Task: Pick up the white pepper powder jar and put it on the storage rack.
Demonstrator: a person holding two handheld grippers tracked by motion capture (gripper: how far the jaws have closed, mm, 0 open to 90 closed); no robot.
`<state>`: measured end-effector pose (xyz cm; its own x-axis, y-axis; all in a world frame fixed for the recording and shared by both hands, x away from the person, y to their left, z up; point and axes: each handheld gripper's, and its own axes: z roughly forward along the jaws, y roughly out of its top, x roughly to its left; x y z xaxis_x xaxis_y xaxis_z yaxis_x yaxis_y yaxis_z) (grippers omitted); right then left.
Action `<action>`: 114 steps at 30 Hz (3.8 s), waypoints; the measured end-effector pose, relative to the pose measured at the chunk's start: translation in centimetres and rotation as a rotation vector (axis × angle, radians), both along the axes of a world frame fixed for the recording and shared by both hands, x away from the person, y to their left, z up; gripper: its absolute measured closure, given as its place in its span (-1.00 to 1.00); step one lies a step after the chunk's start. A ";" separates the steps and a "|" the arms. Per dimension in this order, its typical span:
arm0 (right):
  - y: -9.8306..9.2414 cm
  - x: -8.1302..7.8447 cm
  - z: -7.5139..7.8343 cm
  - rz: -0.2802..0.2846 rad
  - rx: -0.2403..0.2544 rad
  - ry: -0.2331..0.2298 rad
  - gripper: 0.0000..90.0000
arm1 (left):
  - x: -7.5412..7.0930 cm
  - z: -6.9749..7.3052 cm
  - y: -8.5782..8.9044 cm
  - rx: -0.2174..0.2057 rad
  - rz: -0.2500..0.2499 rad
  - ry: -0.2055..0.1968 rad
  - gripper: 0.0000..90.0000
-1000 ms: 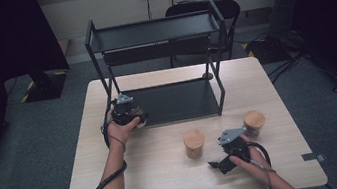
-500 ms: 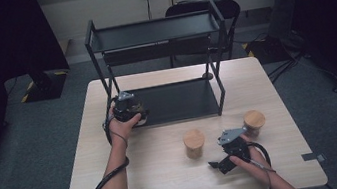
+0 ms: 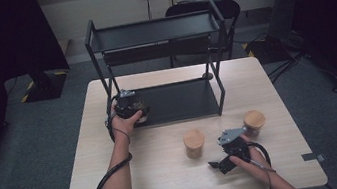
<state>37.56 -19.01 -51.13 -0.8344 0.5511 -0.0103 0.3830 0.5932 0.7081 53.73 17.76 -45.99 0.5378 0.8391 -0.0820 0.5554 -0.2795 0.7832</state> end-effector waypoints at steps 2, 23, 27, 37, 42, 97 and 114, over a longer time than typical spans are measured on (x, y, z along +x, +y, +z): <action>0.0 0.0 0.0 0.000 0.000 0.000 -1.00 | 0.2 0.0 0.0 -0.001 0.005 -0.002 -0.32; 0.0 0.0 0.0 0.000 0.000 0.000 -1.00 | 0.9 -0.8 -0.2 0.014 0.031 -0.007 -0.31; 0.0 0.0 0.0 0.000 0.000 0.000 -1.00 | 1.1 -1.0 -0.3 0.008 0.034 -0.007 -0.32; 0.0 0.0 0.0 0.000 0.000 0.000 -1.00 | 1.5 -1.0 -0.7 0.019 0.036 -0.002 -0.32; 0.0 0.0 0.0 0.000 0.000 0.000 -1.00 | 1.6 -1.2 -0.7 0.025 0.036 0.005 -0.32; 0.0 0.0 0.0 0.000 0.000 0.000 -1.00 | 0.1 -1.4 -0.7 -0.033 0.057 0.033 -0.94; 0.0 0.0 0.0 0.000 0.000 0.000 -1.00 | -1.0 -1.8 -0.6 -0.051 0.065 0.033 -0.94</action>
<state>37.56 -19.01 -51.13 -0.8344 0.5510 -0.0104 0.3830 0.5933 0.7081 52.69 17.18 -47.83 0.4788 0.8663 -0.1425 0.5965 -0.2019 0.7768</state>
